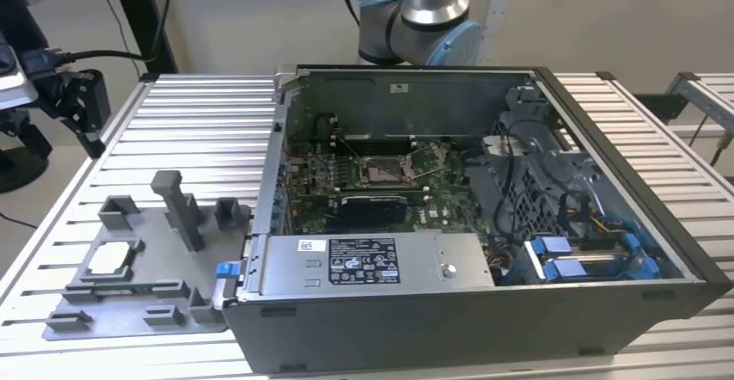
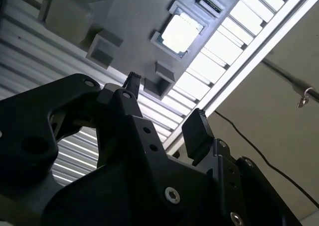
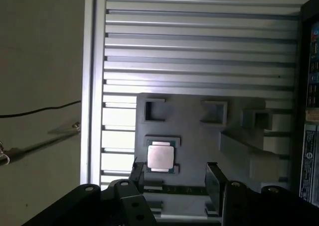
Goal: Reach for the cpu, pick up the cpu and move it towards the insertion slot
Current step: 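Reach for the cpu, then pick up the cpu and move it towards the insertion slot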
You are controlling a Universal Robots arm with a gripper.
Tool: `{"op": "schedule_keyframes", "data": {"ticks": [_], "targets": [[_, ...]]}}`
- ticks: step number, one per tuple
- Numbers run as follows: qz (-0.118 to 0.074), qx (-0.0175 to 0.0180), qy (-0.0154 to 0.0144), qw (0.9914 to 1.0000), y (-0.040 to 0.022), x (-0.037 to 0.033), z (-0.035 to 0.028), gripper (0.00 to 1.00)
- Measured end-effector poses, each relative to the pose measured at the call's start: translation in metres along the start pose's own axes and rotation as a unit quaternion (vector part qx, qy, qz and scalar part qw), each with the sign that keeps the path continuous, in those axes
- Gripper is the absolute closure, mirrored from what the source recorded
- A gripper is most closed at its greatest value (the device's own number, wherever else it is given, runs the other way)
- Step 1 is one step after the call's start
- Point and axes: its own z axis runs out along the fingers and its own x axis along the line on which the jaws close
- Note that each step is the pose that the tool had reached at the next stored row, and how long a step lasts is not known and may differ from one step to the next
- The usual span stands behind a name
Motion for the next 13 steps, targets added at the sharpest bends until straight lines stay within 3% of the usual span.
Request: {"op": "schedule_keyframes", "data": {"ticks": [13], "targets": [[0.000,0.0000,0.0000,1.00000,-0.0003,0.0000,0.0083,0.00]]}}
